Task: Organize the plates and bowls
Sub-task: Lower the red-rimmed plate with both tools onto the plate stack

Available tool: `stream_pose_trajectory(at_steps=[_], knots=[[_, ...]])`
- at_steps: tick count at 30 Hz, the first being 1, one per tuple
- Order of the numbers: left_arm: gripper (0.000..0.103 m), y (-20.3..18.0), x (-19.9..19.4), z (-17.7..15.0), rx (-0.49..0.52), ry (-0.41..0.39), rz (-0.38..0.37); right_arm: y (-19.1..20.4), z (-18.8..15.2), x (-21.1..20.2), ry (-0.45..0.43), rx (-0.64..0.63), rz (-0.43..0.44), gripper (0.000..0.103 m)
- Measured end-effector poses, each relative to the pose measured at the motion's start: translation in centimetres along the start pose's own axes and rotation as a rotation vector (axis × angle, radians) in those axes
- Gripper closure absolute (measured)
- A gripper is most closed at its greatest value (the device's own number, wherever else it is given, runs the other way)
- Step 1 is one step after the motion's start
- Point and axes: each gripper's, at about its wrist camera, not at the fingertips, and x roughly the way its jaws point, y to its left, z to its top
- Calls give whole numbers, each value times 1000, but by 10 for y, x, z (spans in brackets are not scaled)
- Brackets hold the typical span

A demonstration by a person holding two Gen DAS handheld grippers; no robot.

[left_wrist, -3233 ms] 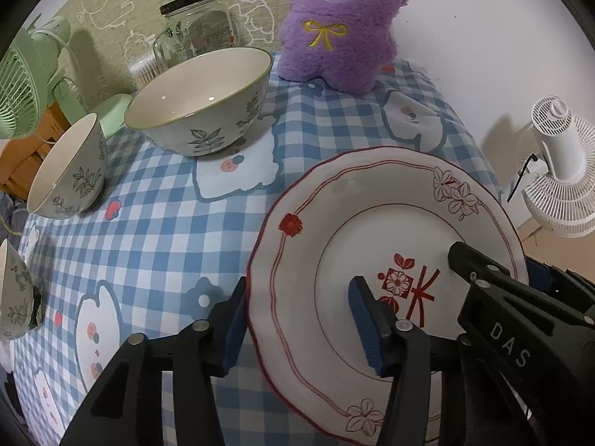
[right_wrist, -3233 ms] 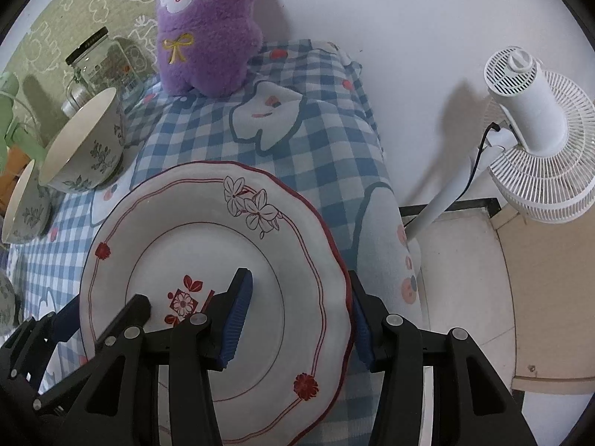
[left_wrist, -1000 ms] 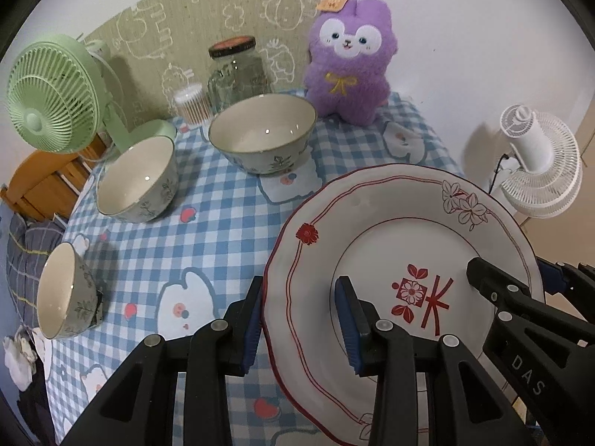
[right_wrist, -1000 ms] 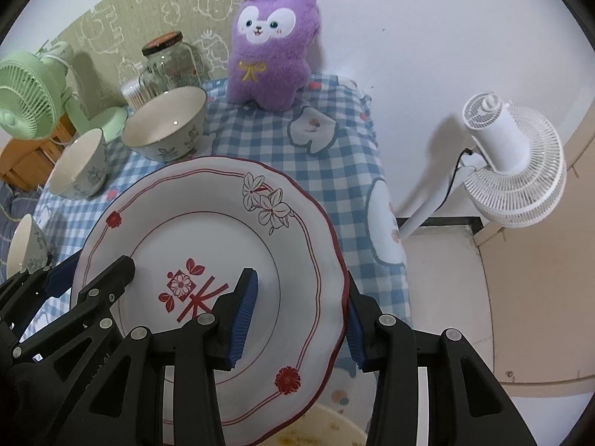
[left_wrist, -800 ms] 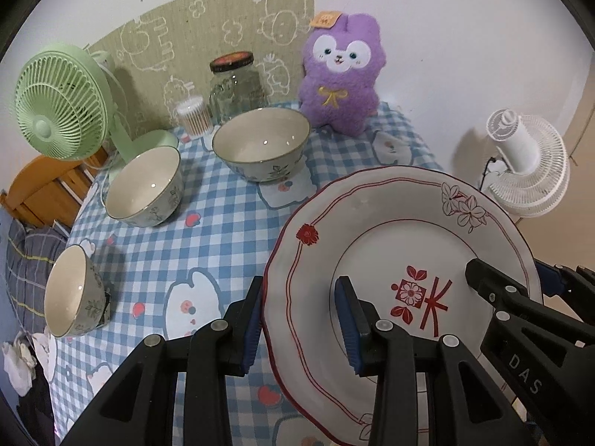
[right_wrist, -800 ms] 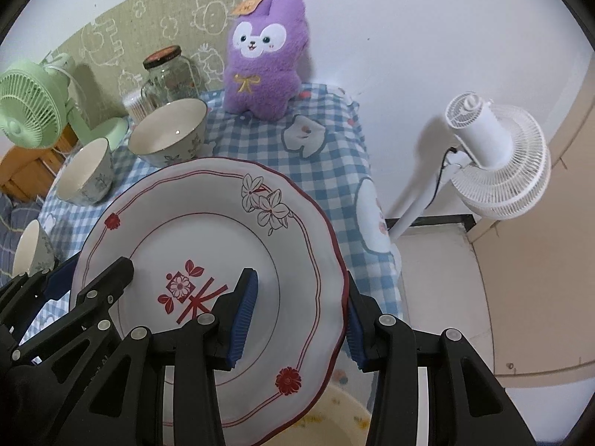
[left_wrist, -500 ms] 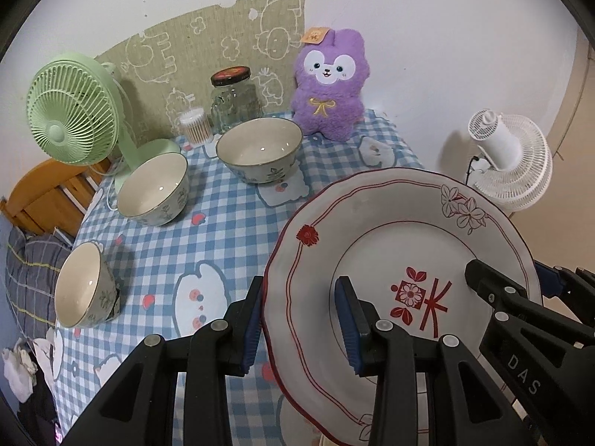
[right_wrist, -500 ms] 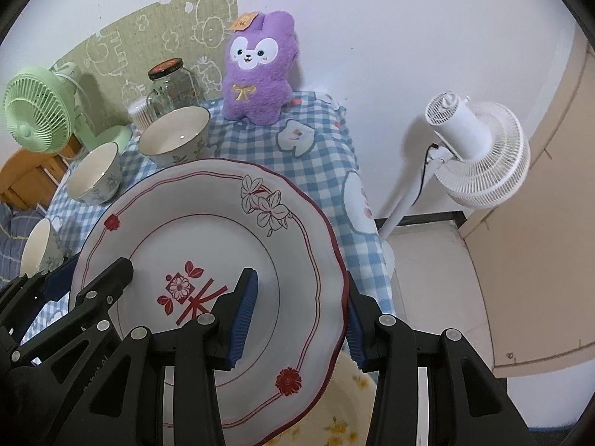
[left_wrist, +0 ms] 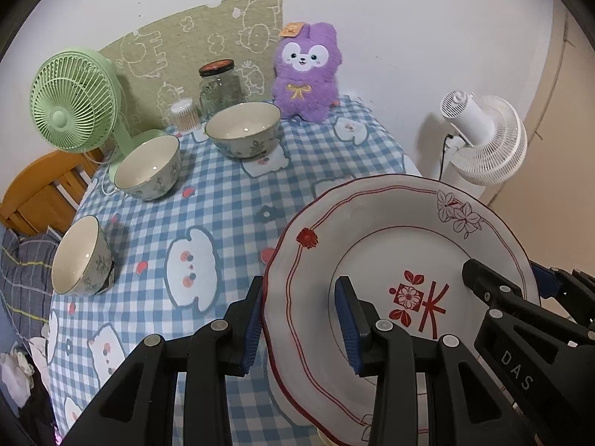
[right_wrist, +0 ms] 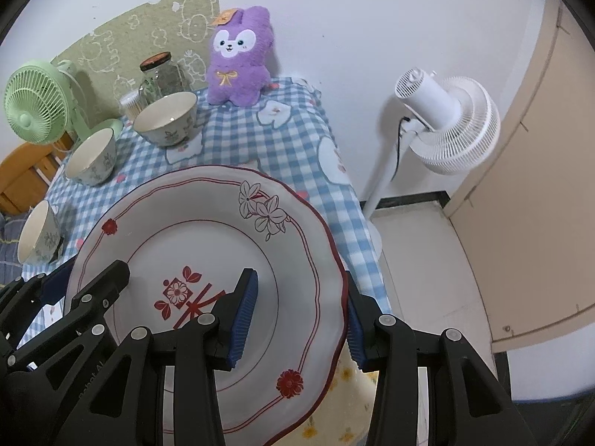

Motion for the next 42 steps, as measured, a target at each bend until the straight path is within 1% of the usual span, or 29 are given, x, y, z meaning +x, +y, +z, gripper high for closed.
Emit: stream_pose_trajectory(at_steps=[6,20,35,42], knots=[[66,-6,0,-15,27,12,-20,-8,-17,-2,7,14,-23,57],[66,-27,15,-47,102,75,-49,-25,-53,13,69,59,-61,57],[66,-34,33,-64,133,133,-55,-28,-67,34,119,71,-75,57],[66,-37,37,-64,149,117,-44,-29,-65,38,119,77,-82,57]])
